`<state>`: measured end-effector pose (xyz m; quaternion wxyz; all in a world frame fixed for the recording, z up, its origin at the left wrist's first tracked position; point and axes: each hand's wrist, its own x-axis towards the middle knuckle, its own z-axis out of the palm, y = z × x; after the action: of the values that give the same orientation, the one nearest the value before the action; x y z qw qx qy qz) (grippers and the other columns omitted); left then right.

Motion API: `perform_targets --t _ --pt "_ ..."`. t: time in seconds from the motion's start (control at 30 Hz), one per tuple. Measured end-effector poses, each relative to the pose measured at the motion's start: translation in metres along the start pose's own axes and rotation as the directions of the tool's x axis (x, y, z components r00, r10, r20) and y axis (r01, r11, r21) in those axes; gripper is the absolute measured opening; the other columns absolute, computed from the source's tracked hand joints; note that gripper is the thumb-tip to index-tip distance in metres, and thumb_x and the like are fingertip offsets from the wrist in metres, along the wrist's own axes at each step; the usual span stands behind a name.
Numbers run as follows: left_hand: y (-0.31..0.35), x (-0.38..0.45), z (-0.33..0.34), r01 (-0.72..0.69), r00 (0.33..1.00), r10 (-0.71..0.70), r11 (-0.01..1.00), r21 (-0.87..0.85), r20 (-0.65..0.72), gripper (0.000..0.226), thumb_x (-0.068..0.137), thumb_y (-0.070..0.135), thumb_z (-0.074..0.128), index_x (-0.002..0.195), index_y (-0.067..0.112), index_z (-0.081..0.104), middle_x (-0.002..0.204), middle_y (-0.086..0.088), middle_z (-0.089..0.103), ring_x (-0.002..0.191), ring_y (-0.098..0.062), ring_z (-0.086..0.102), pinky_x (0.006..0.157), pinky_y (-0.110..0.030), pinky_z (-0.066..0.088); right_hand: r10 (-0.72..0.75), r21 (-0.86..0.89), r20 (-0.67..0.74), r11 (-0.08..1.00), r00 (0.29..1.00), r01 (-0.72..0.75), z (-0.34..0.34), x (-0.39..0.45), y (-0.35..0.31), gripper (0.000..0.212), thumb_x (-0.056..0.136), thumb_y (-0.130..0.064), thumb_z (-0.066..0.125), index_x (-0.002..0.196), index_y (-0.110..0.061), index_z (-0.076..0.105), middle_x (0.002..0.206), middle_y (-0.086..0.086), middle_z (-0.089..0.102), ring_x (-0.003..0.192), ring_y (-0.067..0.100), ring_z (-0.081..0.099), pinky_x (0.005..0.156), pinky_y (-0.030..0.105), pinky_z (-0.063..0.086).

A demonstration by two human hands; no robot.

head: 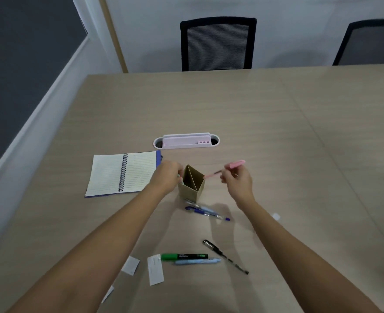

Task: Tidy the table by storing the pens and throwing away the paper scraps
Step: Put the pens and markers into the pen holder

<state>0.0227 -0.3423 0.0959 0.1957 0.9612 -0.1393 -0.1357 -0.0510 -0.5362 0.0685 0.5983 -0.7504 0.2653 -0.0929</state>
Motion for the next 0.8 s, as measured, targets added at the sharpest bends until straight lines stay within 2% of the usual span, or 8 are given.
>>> perform_targets --t 0.17,0.27,0.37,0.47,0.57,0.67,0.73,0.8 --pt "-0.007 0.003 0.03 0.177 0.977 -0.196 0.966 -0.19 -0.087 0.008 0.088 0.016 0.059 0.089 0.01 0.064 0.085 -0.008 0.063 0.076 -0.023 0.054 0.066 -0.033 0.041 -0.025 -0.208 0.11 0.977 0.994 0.047 0.034 0.011 -0.004 0.011 0.083 -0.013 0.068 0.093 -0.01 0.067 0.085 0.001 0.067 0.077 0.013 0.063 0.07 0.021 0.05" --pt "-0.009 0.017 0.034 0.159 0.981 -0.186 0.937 -0.31 -0.057 0.007 0.087 0.012 0.061 0.093 0.011 0.065 0.089 -0.006 0.069 0.079 -0.021 0.062 0.072 -0.036 0.051 -0.008 -0.28 0.154 0.959 0.988 0.051 0.042 0.011 0.011 0.007 0.081 -0.013 0.069 0.088 -0.01 0.068 0.08 0.0 0.067 0.071 0.012 0.062 0.074 0.027 0.051" --pt "-0.015 0.03 0.033 0.151 0.98 -0.189 0.909 -0.387 -0.061 0.007 0.086 0.011 0.062 0.092 0.012 0.065 0.092 -0.011 0.072 0.08 -0.026 0.068 0.081 -0.044 0.058 0.014 -0.262 0.198 0.964 0.98 0.039 0.04 0.008 0.028 0.02 0.082 -0.005 0.061 0.1 -0.014 0.06 0.085 -0.004 0.064 0.073 0.004 0.06 0.068 0.022 0.052" --pt "-0.019 0.03 0.033 0.096 0.978 -0.165 0.899 -0.427 -0.129 0.023 0.089 0.02 0.061 0.109 0.008 0.06 0.1 -0.005 0.065 0.088 -0.02 0.063 0.083 -0.034 0.052 0.101 -0.334 0.169 0.942 0.98 -0.04 0.037 0.001 0.055 0.029 0.082 0.001 0.058 0.108 -0.013 0.054 0.09 0.002 0.061 0.078 0.017 0.062 0.074 0.037 0.058" --pt "-0.027 0.011 0.054 0.132 0.904 -0.308 0.861 -0.491 -0.296 0.024 0.094 0.025 0.051 0.106 0.005 0.055 0.105 -0.009 0.055 0.088 -0.017 0.053 0.075 -0.028 0.04 0.066 -0.577 0.3 0.807 0.952 0.126 0.038 -0.002 0.084 0.014 0.086 -0.009 0.059 0.098 -0.011 0.065 0.097 0.009 0.064 0.086 0.025 0.063 0.082 0.041 0.055" --pt "-0.036 -0.016 0.099 0.164 0.97 -0.226 0.887 -0.432 -0.095 0.011 0.091 0.02 0.056 0.098 0.013 0.06 0.1 -0.003 0.054 0.085 -0.019 0.06 0.071 -0.025 0.043 0.07 -0.664 0.471 0.684 0.88 0.301 0.042 -0.006 0.094 0.013 0.087 -0.022 0.059 0.096 -0.015 0.066 0.099 0.007 0.059 0.09 0.024 0.059 0.079 0.039 0.053" --pt "-0.038 -0.033 0.123 0.117 0.992 -0.093 0.932 -0.343 0.086 0.015 0.087 0.019 0.06 0.102 0.019 0.062 0.103 0.006 0.051 0.085 -0.009 0.057 0.073 -0.018 0.044 0.071 -0.692 0.487 0.639 0.871 0.335 0.039 -0.004 0.096 0.015 0.087 -0.023 0.059 0.098 -0.016 0.065 0.101 0.007 0.058 0.092 0.026 0.058 0.077 0.04 0.053" --pt "-0.042 -0.039 0.14 0.061 0.992 -0.035 0.973 -0.222 0.118 0.021 0.085 0.023 0.063 0.105 0.025 0.06 0.109 0.008 0.05 0.09 -0.008 0.055 0.081 -0.023 0.05 0.07 -0.732 0.48 0.582 0.875 0.355 0.032 -0.002 0.098 0.018 0.087 -0.02 0.056 0.102 -0.013 0.064 0.104 0.01 0.058 0.095 0.029 0.058 0.076 0.04 0.051"
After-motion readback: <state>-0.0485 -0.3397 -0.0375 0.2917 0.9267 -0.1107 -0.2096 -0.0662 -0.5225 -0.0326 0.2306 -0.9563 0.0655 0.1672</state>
